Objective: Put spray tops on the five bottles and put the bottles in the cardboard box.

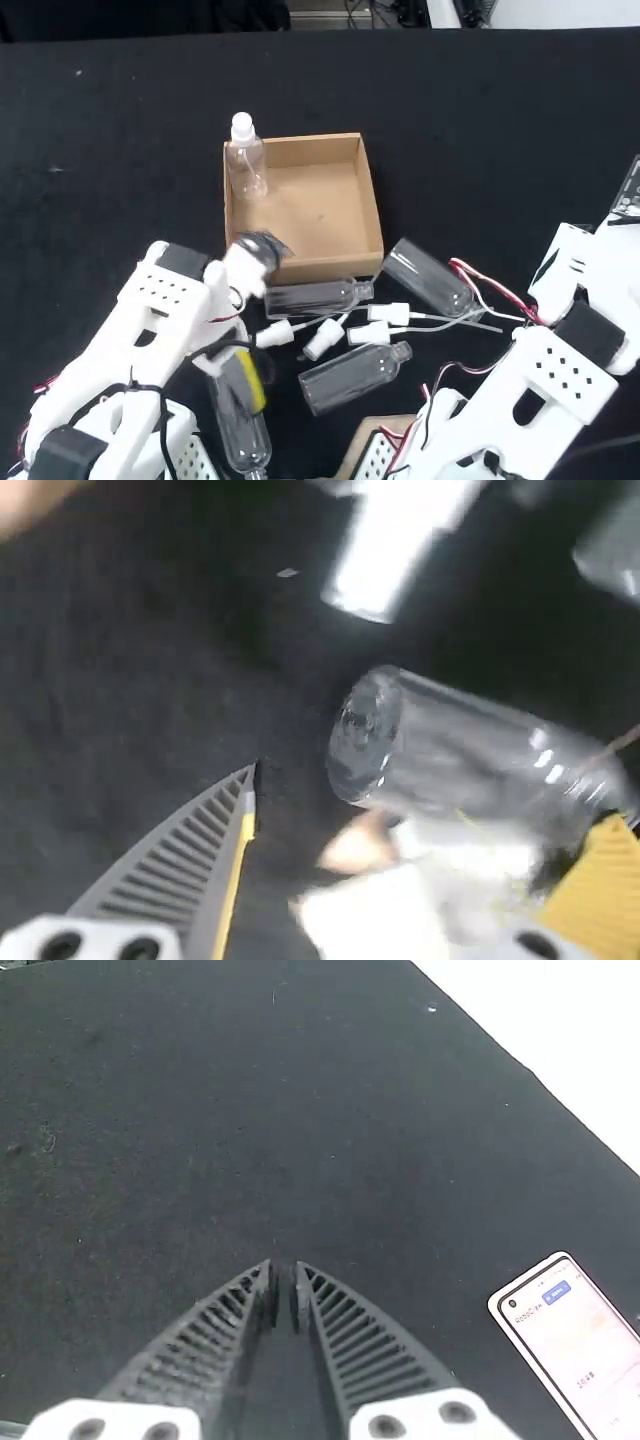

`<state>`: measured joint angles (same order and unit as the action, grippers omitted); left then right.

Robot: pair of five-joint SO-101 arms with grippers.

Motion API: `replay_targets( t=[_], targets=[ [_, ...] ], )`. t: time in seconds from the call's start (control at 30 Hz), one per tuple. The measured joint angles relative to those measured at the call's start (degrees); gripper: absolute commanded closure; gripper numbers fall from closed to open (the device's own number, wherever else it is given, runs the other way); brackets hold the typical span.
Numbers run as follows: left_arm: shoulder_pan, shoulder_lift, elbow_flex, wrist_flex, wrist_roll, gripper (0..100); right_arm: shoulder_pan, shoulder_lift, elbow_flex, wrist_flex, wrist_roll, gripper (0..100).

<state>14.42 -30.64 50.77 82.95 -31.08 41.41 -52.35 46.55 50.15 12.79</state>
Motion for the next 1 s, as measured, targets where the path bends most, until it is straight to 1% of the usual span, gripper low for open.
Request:
replay_targets(
  t=[0.07, 0.1, 0.17, 0.23, 0.53, 0.67, 0.8, 0.93, 1.0],
  targets=[
    [0.00, 0.00, 0.00, -0.44, -10.90, 57, 0.00, 0.00, 0.00, 0.00, 0.00, 98.3],
    [0.09, 0.00, 0.00, -0.53, -14.68, 57, 0.00, 0.00, 0.00, 0.00, 0.00, 98.3],
    [-0.18, 0.00, 0.00, -0.53, -17.93, 57, 0.00, 0.00, 0.00, 0.00, 0.00, 98.3],
    [-1.76, 0.00, 1.32, -0.88, -19.25, 57, 0.00, 0.00, 0.00, 0.00, 0.00, 98.3],
    [-3.25, 0.00, 9.67, -12.40, -20.04, 57, 0.00, 0.00, 0.00, 0.00, 0.00, 98.3],
    [-6.51, 0.00, 9.85, -15.30, -19.78, 57, 0.00, 0.00, 0.00, 0.00, 0.00, 98.3],
    [-11.96, 0.00, 9.85, -19.69, -19.34, 57, 0.00, 0.00, 0.00, 0.00, 0.00, 98.3],
    [-17.14, 0.00, 9.93, -25.14, -10.20, 57, 0.00, 0.00, 0.00, 0.00, 0.00, 98.3],
    [-19.16, 0.00, 9.93, -26.11, -5.80, 57, 0.00, 0.00, 0.00, 0.00, 0.00, 98.3]
  ],
)
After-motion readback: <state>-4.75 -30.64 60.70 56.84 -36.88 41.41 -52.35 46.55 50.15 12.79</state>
